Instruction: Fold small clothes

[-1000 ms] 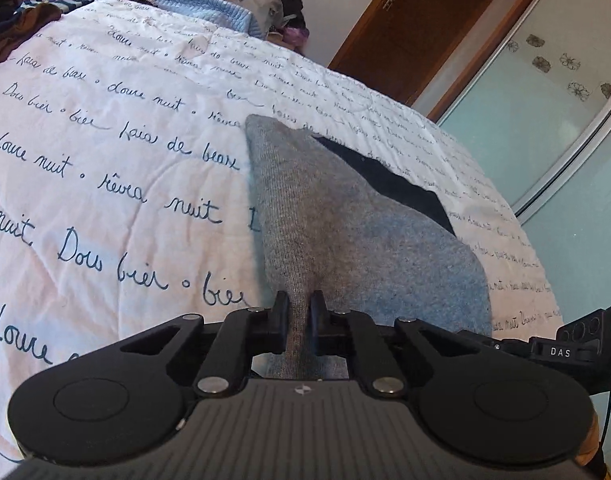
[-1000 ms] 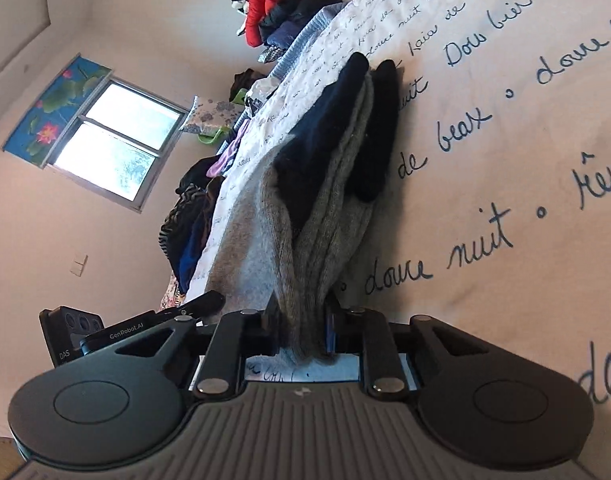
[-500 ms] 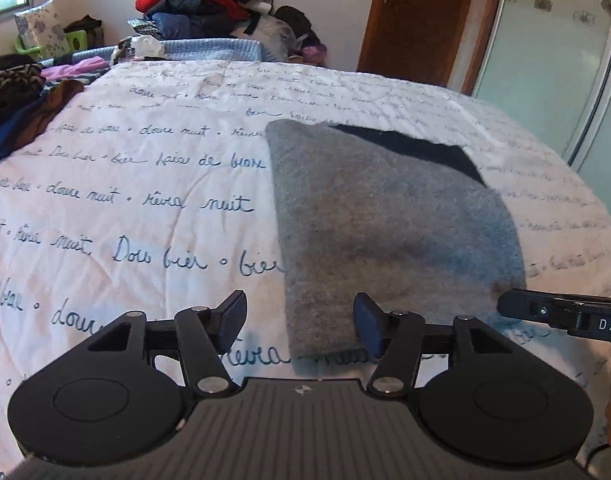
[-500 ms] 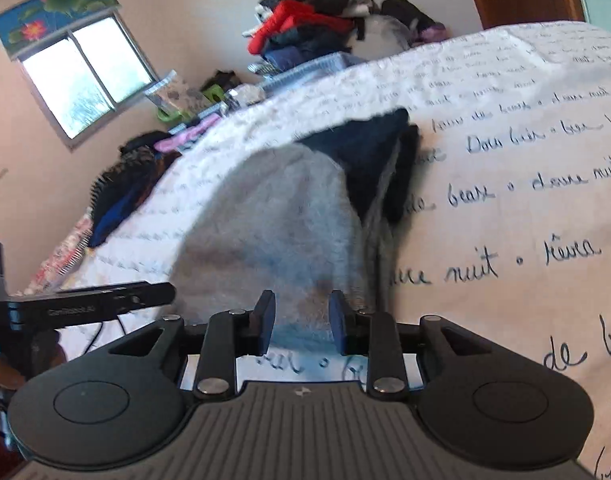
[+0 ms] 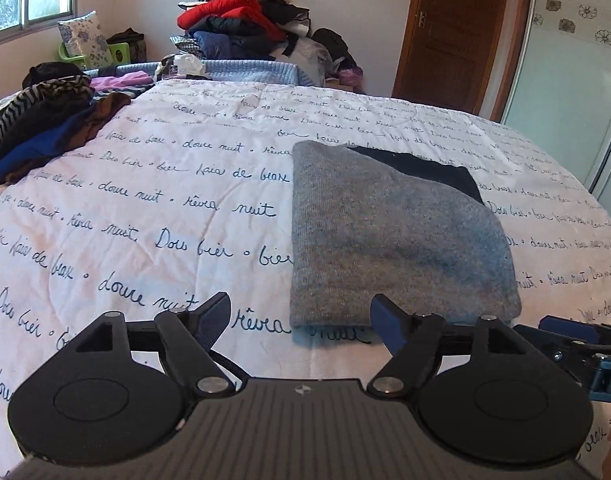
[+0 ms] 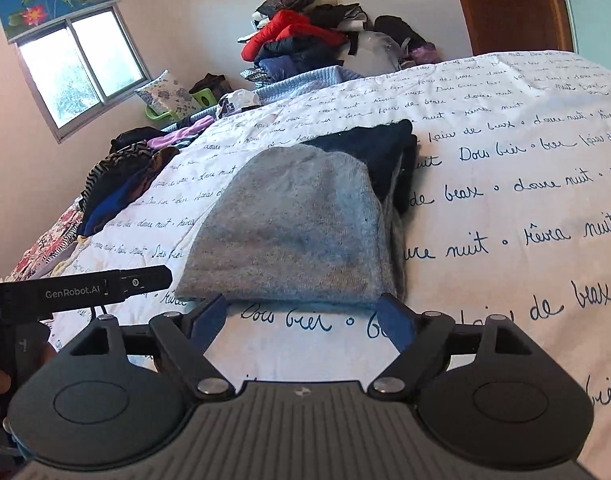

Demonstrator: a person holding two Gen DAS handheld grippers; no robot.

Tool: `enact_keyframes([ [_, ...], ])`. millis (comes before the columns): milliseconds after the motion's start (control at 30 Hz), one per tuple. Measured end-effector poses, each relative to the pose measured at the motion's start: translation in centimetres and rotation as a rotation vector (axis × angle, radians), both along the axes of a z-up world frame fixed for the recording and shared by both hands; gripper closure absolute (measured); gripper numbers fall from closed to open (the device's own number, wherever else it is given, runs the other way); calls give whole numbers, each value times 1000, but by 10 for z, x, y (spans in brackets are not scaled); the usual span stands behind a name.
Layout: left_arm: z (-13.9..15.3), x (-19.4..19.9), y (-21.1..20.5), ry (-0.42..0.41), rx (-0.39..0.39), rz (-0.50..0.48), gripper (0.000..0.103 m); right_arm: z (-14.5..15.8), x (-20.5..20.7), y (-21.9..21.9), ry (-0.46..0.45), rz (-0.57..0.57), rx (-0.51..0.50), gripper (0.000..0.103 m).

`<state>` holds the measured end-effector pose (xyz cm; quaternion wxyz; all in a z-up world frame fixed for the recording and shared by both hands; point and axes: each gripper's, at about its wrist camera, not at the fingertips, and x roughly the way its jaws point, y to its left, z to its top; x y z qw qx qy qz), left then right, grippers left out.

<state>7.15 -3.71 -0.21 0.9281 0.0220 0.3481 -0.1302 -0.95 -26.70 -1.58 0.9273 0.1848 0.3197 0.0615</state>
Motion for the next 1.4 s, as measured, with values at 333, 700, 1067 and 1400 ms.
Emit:
enact_keyframes([
  [333,-4,-18,16,-22,75,102,23,-2,-18,13,30,-77,-64,12],
  [700,-9,-30,20,-39,112,118,23,-10,-26,29,27,-134,-219,3],
  [1067,-13,-32,16,-39,132,114,23,-27,-17,26,58,-173,-268,3],
  [1400,6,-26,55,-143,324,236,20,-32,-12,29,52,-163,-307,3],
])
